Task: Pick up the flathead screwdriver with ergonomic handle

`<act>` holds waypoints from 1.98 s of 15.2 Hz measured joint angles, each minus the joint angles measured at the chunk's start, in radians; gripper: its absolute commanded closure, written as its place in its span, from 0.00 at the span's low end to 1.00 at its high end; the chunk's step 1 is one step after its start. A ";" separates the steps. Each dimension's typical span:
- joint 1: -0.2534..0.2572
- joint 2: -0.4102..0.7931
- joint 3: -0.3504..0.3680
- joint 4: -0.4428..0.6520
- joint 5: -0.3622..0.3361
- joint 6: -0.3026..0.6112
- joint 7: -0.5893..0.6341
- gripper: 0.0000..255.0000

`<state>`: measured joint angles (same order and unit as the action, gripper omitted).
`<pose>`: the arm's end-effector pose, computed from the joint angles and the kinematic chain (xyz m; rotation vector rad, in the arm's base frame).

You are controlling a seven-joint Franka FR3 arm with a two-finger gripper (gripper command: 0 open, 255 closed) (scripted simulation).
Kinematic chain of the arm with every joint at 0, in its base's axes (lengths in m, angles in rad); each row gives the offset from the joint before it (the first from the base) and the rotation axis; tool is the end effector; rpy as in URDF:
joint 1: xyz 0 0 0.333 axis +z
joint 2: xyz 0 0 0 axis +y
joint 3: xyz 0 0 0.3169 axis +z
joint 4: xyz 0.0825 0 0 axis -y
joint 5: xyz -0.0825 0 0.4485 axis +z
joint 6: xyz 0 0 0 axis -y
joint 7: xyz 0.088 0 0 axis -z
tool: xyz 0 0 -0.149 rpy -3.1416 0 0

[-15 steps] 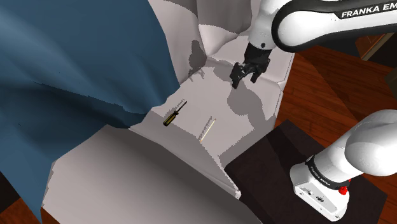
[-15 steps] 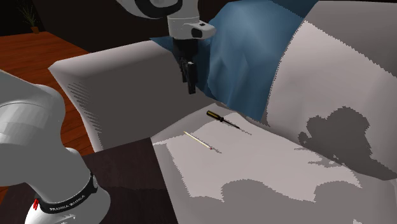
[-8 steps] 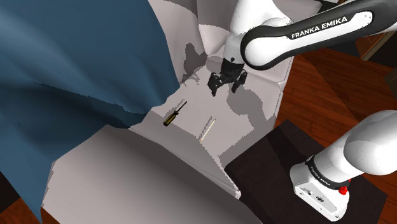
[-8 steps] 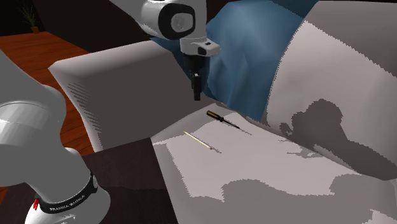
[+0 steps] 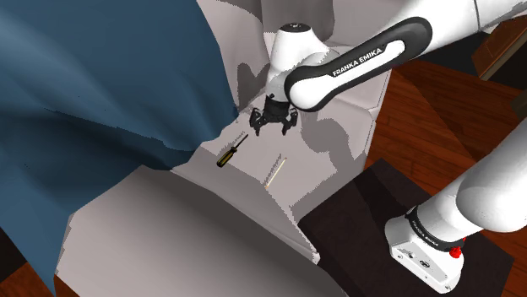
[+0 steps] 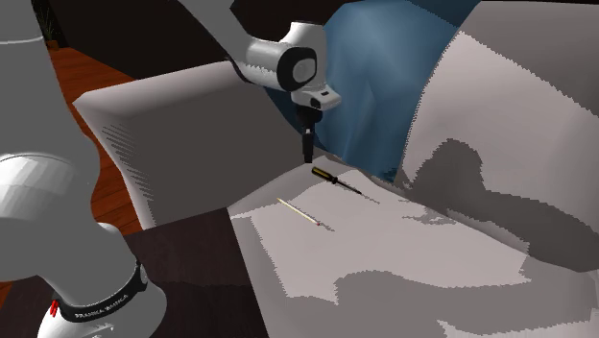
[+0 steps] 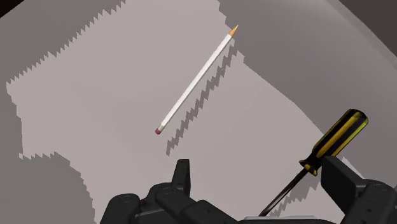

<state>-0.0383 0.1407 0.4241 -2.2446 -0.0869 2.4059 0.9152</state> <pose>0.5429 0.2216 0.2257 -3.0356 0.7278 -0.0447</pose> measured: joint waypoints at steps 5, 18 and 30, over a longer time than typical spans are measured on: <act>0.065 0.216 -0.044 0.166 -0.103 0.039 0.193 0.00; 0.197 0.662 -0.172 0.607 -0.159 0.058 0.430 0.00; 0.210 0.730 -0.189 0.636 -0.172 0.094 0.439 1.00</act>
<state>0.1715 0.8704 0.2347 -1.6086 -0.2584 2.5003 1.3540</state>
